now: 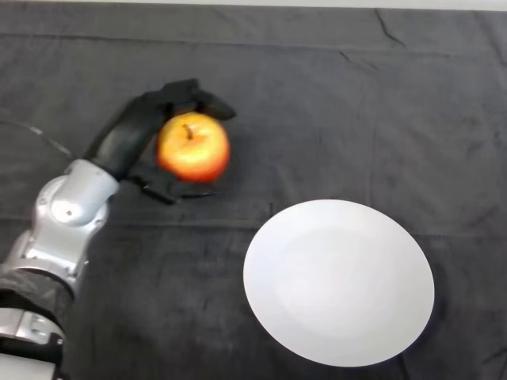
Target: Move the apple to the plate
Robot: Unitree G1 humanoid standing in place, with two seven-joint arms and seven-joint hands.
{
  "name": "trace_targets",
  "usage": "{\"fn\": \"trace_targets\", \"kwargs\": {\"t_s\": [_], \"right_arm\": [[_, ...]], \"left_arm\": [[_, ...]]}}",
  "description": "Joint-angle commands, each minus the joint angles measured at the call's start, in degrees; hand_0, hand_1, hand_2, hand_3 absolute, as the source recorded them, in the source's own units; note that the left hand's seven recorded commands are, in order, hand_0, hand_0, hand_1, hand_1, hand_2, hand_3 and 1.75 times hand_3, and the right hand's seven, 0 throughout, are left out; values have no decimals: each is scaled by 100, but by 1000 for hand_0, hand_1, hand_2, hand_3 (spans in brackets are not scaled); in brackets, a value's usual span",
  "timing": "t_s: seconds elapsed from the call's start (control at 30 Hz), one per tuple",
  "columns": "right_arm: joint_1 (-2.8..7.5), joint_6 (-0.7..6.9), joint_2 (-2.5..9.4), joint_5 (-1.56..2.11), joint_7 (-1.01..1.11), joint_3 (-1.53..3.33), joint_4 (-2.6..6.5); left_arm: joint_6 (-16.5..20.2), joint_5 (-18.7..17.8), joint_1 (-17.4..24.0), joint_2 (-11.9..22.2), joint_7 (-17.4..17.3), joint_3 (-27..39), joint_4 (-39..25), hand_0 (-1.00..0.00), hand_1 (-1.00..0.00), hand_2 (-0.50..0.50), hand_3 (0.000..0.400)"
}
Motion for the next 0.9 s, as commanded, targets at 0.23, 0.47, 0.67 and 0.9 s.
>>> {"fn": "trace_targets", "kwargs": {"t_s": [0.23, 0.47, 0.67, 0.9], "right_arm": [[196, 29, -28, 48, 20, -54, 28], [213, 42, -29, 52, 25, -58, -5], [227, 54, -31, 55, 29, -62, -32], [238, 66, -32, 58, 33, -66, -57]], "left_arm": [[274, 227, 257, -312, 224, -478, -818, -1000, -1000, 0, 400], [541, 130, 417, -473, 357, -1036, -1273, -1000, -1000, 0, 400], [720, -85, 515, -499, 451, -1547, -1526, -1000, -1000, 0, 400], [852, -396, 586, -462, 498, -2071, -1634, -1000, -1000, 0, 400]]}}
